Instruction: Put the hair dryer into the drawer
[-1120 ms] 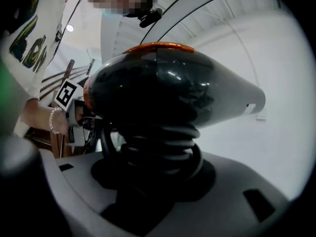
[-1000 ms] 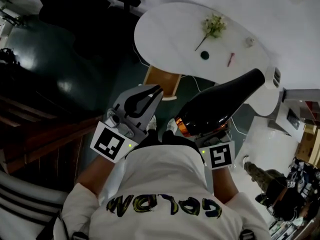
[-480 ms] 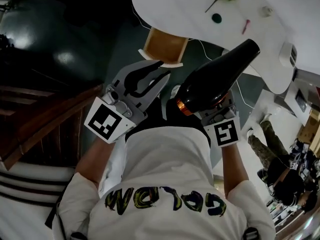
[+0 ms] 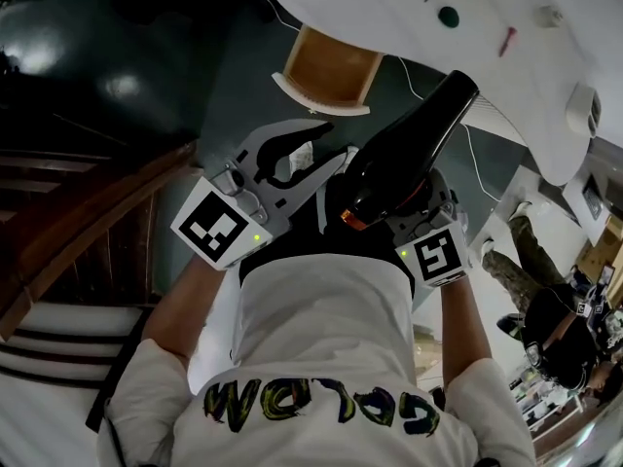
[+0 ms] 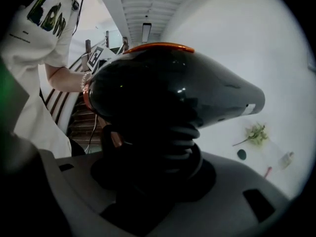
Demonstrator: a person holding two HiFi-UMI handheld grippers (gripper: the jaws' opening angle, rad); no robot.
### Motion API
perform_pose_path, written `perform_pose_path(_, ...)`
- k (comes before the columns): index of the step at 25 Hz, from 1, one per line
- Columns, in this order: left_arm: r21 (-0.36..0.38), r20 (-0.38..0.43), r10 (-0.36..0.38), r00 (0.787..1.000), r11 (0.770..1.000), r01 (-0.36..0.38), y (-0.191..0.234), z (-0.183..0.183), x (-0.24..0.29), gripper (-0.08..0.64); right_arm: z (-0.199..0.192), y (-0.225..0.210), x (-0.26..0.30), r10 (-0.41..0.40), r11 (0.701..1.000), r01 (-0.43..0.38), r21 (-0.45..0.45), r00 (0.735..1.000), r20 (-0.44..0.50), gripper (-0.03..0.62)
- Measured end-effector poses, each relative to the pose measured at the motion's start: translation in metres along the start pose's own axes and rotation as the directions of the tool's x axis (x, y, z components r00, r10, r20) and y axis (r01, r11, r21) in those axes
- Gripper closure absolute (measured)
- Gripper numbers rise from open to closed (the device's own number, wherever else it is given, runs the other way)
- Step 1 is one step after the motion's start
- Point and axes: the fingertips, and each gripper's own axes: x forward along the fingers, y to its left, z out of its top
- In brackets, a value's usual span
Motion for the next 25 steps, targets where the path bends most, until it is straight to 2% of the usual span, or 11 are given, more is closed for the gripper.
perform_pose_path(6, -0.075, -0.044, -0.005, 0.999, 0.997, 0.002, 0.016, -0.045, 0.000, 0.426, -0.031, 0.020, 0.034, 0.133, 0.991, -0.132, 0.029, 0.989, -0.064, 0.350)
perform_pose_path(13, -0.164, -0.062, 0.000, 0.998, 0.986, -0.010, 0.036, -0.084, -0.008, 0.423, -0.055, 0.040, 0.065, 0.277, 0.961, -0.274, 0.043, 0.949, -0.152, 0.350)
perform_pose_path(25, -0.177, -0.149, 0.007, 0.989, 0.984, -0.033, 0.073, -0.136, 0.003, 0.427, -0.093, 0.041, 0.109, 0.453, 0.891, -0.434, 0.130, 0.861, -0.230, 0.350)
